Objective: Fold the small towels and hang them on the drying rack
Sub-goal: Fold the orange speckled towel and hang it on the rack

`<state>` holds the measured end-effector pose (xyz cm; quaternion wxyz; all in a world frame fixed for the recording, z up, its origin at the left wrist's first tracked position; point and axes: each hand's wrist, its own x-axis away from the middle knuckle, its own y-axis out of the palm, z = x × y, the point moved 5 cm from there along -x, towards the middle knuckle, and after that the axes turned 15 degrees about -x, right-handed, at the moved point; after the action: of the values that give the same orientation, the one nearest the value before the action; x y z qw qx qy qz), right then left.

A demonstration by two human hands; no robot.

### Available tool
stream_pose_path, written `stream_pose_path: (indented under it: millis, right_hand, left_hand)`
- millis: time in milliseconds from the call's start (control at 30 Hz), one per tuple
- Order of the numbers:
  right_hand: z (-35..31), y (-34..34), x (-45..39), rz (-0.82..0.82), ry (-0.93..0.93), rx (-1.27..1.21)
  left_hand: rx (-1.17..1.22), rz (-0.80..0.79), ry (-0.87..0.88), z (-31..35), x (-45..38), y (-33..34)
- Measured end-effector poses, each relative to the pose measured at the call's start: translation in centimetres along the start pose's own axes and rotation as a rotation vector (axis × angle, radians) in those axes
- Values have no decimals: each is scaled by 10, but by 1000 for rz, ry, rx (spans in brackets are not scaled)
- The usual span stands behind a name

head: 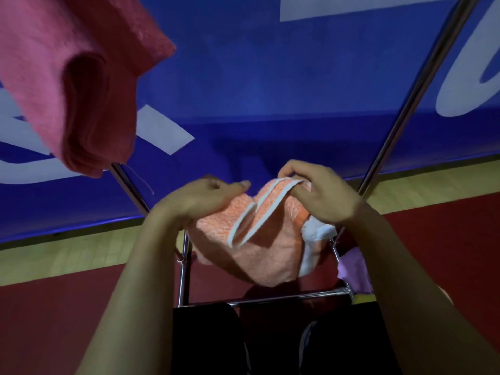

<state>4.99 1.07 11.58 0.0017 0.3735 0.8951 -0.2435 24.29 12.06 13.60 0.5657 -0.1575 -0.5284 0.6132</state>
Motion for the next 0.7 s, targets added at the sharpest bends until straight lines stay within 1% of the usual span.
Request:
stream_pose_path:
  millis: [33,100,167,200,267,333,400,467,700]
  right_hand:
    - [-8,3,0,-11,-15,-29]
    - [-21,10,1,-41,-54,-42]
    - [-28,15,1,-31,-84,-37]
    - [-28,17,1,-13,-92,-41]
    - [-27,18,0,37,-98,-35]
    - [-25,17,-2,121,-125,29]
    - [-23,14,-3,223,-152,79]
    - [-20,11,-4,307,-137,77]
    - [-18,8,-1,496,-59,89]
  left_hand:
    - [-8,14,73,5,-4,2]
    - [88,25,196,16,-11,3]
    - [258,-45,292,29,-10,7]
    - [302,-94,338,37,-8,11]
    - [288,-124,379,44,-8,20]
    - [299,-92,366,46,-11,24]
    - [403,-79,337,45,-15,25]
    - [498,-97,323,45,-17,25]
    - [826,-50,212,45,-24,27]
